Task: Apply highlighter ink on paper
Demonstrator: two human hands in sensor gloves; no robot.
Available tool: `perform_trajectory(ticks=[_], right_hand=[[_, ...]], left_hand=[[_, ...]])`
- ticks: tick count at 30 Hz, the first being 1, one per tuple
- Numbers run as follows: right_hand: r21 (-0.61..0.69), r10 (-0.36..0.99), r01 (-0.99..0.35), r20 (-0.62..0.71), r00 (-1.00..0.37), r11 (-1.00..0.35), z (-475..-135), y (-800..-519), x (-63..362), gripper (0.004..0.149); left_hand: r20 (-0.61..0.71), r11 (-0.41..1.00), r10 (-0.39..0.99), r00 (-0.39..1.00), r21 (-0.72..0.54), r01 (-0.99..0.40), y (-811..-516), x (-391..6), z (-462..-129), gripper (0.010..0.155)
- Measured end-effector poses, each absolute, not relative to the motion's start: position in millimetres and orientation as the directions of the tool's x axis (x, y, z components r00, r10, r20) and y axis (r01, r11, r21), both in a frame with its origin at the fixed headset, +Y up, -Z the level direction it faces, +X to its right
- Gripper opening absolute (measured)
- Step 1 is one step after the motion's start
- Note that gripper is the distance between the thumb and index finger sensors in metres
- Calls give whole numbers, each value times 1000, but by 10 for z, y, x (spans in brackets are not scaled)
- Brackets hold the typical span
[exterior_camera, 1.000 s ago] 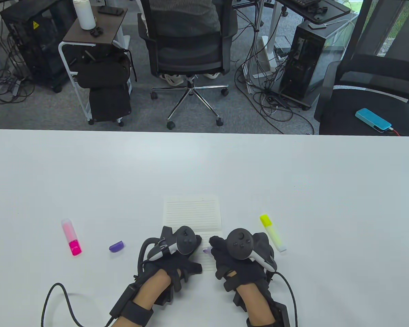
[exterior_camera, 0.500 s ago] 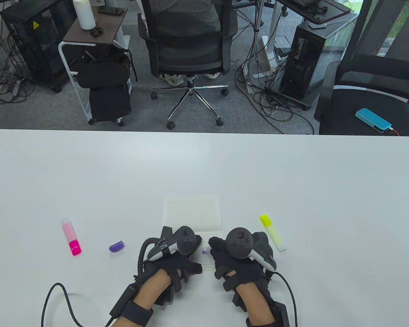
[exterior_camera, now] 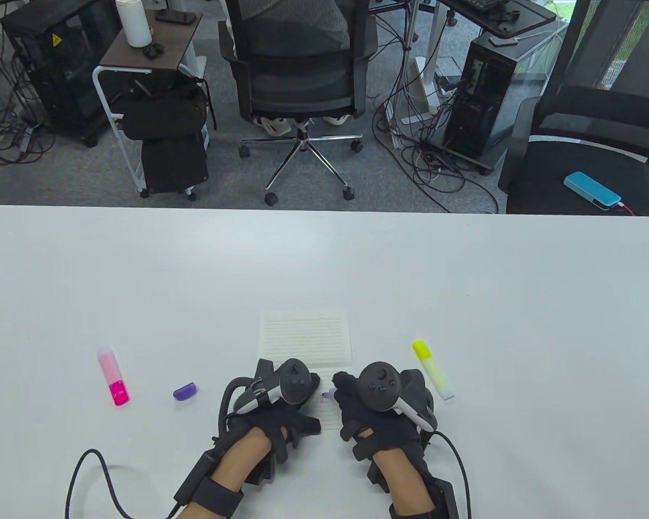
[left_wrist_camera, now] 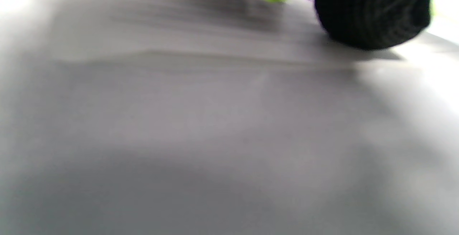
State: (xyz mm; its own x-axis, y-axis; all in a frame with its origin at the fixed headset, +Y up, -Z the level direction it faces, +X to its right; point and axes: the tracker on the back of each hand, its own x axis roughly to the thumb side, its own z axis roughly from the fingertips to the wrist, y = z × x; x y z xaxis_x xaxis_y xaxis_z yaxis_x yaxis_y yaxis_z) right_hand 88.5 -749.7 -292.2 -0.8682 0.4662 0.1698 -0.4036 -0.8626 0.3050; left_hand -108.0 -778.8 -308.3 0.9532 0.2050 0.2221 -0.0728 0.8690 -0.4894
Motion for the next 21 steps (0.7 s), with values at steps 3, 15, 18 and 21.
perform_trajectory(ticks=[3, 15, 18, 21], right_hand=[[336, 471, -399, 169, -866, -853, -2903, -7474, 886, 41], [297, 456, -399, 154, -877, -867, -2913, -7492, 883, 42], [300, 467, -412, 142, -873, -861, -2935, -7504, 903, 42], [332, 474, -410, 142, -869, -850, -2911, -7481, 911, 41]], left_hand=[[222, 869, 205, 953, -490, -72, -7789, -1079, -3084, 84], [223, 868, 205, 953, -491, -72, -7793, -1079, -3085, 84], [223, 868, 205, 953, -491, -72, -7794, -1079, -3085, 84], [223, 868, 205, 953, -491, -72, -7794, -1078, -3086, 84]])
